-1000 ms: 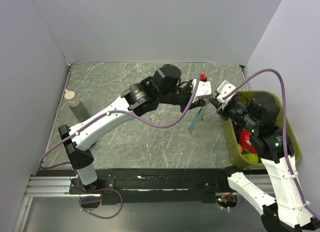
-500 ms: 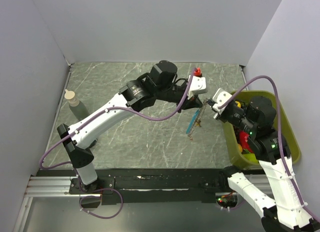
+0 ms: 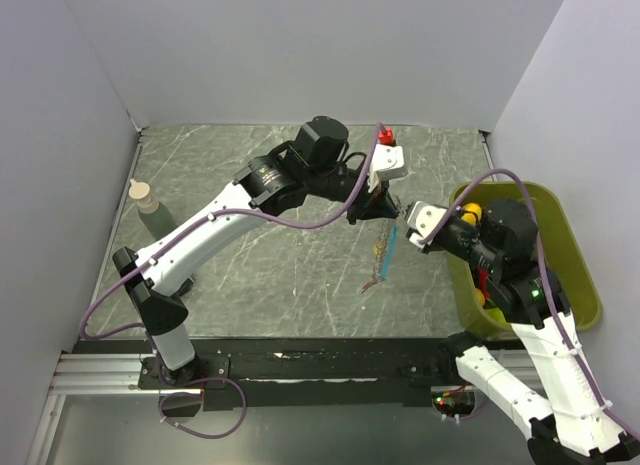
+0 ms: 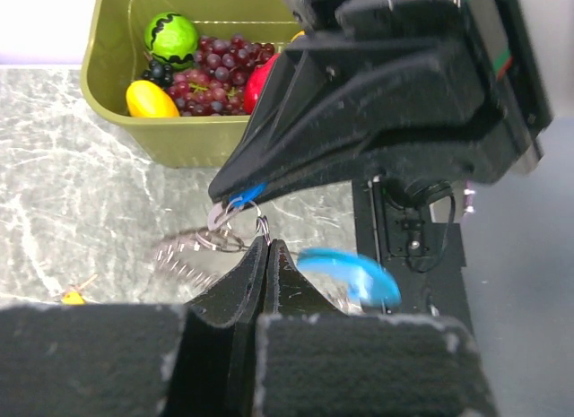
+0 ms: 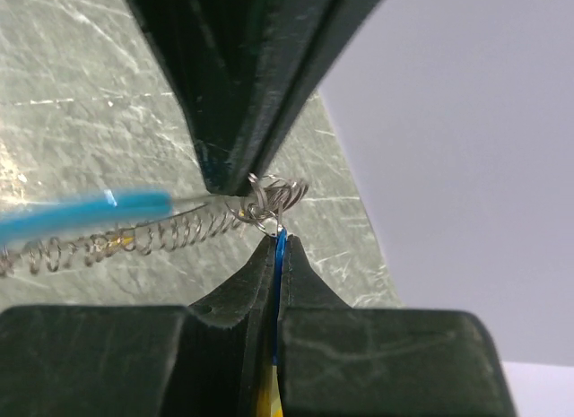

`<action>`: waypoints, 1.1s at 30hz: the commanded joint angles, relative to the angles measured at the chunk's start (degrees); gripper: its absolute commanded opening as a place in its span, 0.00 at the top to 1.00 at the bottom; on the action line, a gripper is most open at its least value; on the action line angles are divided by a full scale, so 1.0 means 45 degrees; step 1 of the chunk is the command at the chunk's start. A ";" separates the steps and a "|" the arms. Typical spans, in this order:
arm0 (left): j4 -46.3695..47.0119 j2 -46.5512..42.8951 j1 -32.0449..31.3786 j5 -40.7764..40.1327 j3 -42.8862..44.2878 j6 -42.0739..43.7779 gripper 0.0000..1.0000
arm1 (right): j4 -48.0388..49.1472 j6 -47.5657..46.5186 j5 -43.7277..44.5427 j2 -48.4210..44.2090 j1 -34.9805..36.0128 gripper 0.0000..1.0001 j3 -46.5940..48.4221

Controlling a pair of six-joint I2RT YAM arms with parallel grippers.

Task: Remove the keys from the keyring
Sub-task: Remove the key from the keyring, then place the keyring at the center of the board.

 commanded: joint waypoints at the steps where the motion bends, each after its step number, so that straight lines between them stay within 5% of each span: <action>1: 0.0725 -0.0360 0.0041 0.1064 0.0547 -0.0722 0.99 | 0.0667 -0.1087 0.1647 -0.0099 0.0840 1.00 -0.0506; 13: 0.0687 -0.0261 0.0138 0.0734 0.0606 -0.0762 0.99 | 0.2131 -0.1013 0.3897 -0.0119 0.1995 1.00 -0.1153; 21: 0.1174 -0.2213 0.1329 -0.0985 -0.2438 0.0331 0.99 | 0.3226 -0.0172 0.5441 -0.0354 0.1039 1.00 -0.1562; 33: 0.1622 -0.4402 0.2970 -0.4201 -0.6677 0.2187 0.99 | 0.2779 0.0279 0.4819 0.1695 0.0276 1.00 -0.1952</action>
